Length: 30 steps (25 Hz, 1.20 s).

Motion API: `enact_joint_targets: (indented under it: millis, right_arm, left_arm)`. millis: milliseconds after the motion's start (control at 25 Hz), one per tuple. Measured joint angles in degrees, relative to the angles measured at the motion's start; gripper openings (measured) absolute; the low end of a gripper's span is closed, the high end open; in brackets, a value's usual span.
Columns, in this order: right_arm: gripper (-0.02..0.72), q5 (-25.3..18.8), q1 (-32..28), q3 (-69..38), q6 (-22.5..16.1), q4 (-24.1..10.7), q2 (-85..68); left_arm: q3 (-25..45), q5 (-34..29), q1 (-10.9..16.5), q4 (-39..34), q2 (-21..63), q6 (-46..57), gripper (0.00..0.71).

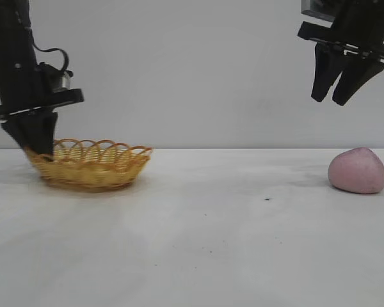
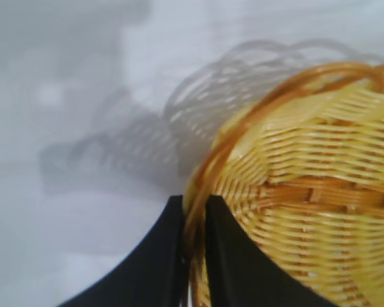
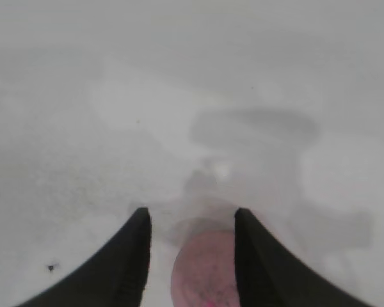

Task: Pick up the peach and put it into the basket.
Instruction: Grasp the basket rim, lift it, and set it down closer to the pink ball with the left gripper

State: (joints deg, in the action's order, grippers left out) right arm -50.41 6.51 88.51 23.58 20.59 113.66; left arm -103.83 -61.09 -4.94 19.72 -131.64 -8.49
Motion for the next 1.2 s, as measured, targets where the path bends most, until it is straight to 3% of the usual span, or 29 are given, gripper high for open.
enact_joint_targets:
  millis: [80, 320, 480, 680, 1000, 1200]
  right_arm:
    - [0.26, 0.13, 0.0, 0.0, 0.0, 0.0, 0.0]
    - [0.26, 0.35, 0.0, 0.0, 0.0, 0.0, 0.0]
    - [0.26, 0.35, 0.0, 0.0, 0.0, 0.11, 0.0]
    - [0.26, 0.35, 0.0, 0.0, 0.0, 0.44, 0.0]
    - [0.26, 0.17, 0.0, 0.0, 0.0, 0.69, 0.0]
    - [0.26, 0.38, 0.0, 0.0, 0.0, 0.91, 0.0]
  left_arm:
    - [0.16, 2.24, -1.87, 1.68, 0.0, 2.73, 0.0]
    - [0.25, 9.13, -11.85, 1.68, 0.0, 13.25, 0.0]
    - [0.25, 10.23, -16.01, -2.01, 0.0, 19.09, 0.0]
    - [1.84, 11.06, -16.22, 0.52, 0.48, 21.09, 0.0]
    - [21.76, 25.06, -14.82, 8.63, 8.98, 17.04, 0.0]
    - [24.45, 25.9, -14.17, 8.87, 10.53, 13.83, 0.0]
